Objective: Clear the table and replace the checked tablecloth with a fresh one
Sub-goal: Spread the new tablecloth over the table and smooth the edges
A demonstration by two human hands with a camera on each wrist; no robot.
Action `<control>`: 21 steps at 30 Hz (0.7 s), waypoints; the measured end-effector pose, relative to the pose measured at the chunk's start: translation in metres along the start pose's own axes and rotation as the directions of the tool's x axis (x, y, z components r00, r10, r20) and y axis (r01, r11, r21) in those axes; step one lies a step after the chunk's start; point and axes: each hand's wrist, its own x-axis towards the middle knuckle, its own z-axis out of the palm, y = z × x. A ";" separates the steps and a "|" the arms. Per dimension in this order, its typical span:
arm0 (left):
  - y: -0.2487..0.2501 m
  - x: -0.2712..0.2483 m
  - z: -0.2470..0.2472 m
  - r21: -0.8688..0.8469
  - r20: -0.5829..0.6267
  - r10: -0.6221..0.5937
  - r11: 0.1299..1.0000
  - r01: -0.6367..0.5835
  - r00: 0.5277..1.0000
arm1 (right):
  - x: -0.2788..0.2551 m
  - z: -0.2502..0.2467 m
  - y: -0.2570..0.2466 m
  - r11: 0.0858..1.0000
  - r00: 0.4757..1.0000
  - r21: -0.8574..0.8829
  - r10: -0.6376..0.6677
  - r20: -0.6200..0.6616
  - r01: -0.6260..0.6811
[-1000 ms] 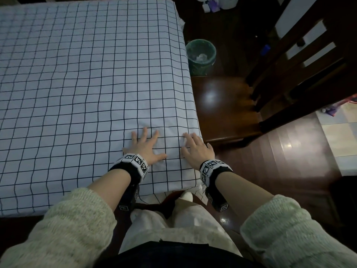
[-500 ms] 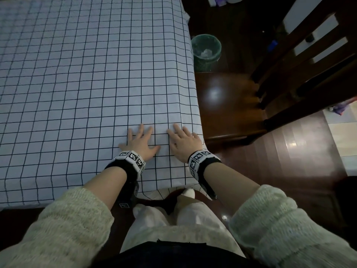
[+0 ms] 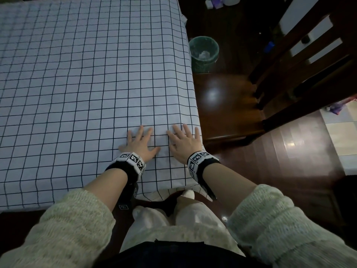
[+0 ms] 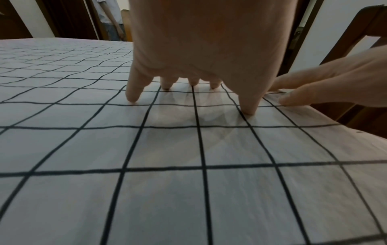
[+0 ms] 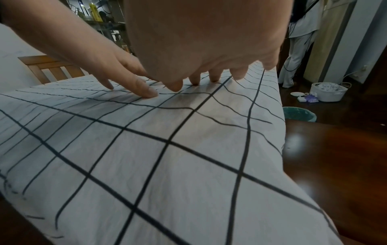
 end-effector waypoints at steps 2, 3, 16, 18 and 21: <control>-0.005 -0.002 0.004 -0.013 -0.013 0.030 0.999 -0.031 0.999 | 0.000 -0.004 -0.001 1.000 1.000 -0.011 -0.005 0.004 0.005; -0.009 -0.004 0.006 -0.018 -0.021 0.056 0.998 -0.056 0.998 | 0.000 -0.006 -0.003 1.000 1.000 -0.015 -0.007 -0.001 0.007; -0.138 -0.009 -0.008 0.037 -0.113 0.047 0.998 -0.043 0.992 | 0.032 0.001 -0.102 0.986 0.983 0.003 -0.167 -0.077 0.168; -0.156 -0.005 -0.012 0.082 -0.101 0.118 0.991 -0.110 0.988 | 0.039 0.003 -0.120 0.994 0.994 -0.004 -0.105 -0.040 0.105; -0.170 -0.001 -0.019 0.136 -0.103 0.257 0.961 -0.242 0.961 | 0.045 0.004 -0.142 0.998 0.996 0.051 0.051 -0.067 -0.048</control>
